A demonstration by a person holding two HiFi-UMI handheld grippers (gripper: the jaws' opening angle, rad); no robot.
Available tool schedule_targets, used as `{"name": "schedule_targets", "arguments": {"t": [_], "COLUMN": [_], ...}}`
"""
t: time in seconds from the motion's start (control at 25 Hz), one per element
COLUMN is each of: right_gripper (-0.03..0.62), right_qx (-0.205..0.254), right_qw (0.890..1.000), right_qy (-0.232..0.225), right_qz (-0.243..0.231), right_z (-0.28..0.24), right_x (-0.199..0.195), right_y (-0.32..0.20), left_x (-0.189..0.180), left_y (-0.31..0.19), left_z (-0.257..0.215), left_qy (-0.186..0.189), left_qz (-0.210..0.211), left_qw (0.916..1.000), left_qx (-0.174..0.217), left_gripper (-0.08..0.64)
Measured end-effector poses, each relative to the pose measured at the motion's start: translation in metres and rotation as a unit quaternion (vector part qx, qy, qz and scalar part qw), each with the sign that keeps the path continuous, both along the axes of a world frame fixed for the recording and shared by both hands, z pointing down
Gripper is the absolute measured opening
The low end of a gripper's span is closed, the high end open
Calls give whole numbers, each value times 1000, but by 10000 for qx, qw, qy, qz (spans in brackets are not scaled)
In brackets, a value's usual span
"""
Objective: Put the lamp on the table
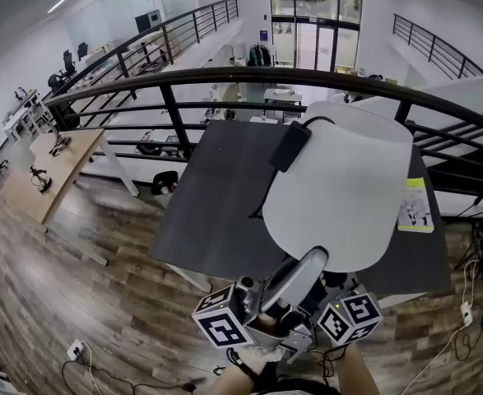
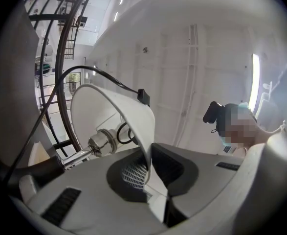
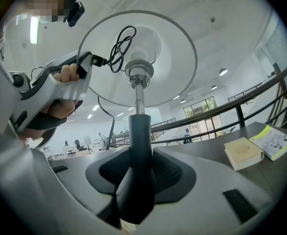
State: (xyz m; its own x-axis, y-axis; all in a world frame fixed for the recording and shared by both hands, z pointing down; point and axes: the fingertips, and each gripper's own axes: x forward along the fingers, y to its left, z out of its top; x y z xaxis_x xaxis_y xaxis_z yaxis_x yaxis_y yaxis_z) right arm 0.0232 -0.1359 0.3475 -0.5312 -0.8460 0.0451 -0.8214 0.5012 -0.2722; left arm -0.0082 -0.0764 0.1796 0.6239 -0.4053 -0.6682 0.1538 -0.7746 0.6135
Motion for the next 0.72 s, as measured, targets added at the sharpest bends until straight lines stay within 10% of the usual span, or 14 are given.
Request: {"name": "schedule_targets", "arguments": {"t": [0.72], "right_gripper": [172], "right_qx": [-43], "right_qw": [9994], "right_qy": [82], "right_qz": [343], "right_z": [12], "right_x": [-18], "right_y": [-102], "left_x": [-25], "left_y": [-104], "left_z": [13], "left_qy": [73], "left_qz": [329], "left_qw": [9994], "left_qx": [-35], "left_gripper": [40]}}
